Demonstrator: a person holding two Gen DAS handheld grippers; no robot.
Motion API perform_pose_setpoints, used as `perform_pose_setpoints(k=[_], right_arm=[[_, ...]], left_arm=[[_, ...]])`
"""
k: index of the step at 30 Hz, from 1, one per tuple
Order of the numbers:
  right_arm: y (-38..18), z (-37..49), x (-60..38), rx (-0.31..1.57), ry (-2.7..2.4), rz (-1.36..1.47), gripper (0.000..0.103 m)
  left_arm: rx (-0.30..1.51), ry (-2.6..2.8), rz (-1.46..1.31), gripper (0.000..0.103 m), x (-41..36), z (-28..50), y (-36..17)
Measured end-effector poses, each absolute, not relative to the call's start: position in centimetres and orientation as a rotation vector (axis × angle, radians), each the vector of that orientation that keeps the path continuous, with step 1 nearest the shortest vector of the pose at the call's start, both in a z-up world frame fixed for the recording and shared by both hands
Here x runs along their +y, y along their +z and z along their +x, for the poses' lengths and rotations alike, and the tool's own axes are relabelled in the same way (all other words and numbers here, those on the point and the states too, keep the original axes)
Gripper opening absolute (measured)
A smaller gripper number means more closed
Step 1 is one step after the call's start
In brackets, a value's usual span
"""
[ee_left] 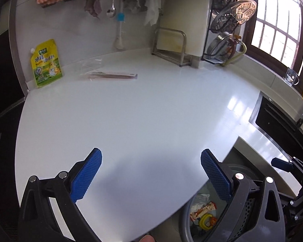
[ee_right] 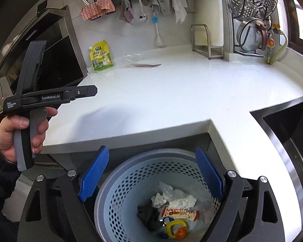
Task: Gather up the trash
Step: 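Move both tools back over the counter toward the receipt and plastic cup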
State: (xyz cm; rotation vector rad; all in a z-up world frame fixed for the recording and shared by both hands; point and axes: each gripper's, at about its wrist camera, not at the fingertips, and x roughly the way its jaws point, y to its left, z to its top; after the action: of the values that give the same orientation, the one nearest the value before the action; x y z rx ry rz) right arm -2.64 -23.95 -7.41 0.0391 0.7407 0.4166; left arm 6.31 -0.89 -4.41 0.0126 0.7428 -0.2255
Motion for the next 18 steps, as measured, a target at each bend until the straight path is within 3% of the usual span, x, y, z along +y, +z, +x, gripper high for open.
perform_pose_setpoints(k=[18], right_arm=[[-4.4,17.1,-14.3,0.698,0.507,-0.206,0.086]], left_arm=[[0.708,0.018,-0.037,0.096,9.3,22.3,-4.8]])
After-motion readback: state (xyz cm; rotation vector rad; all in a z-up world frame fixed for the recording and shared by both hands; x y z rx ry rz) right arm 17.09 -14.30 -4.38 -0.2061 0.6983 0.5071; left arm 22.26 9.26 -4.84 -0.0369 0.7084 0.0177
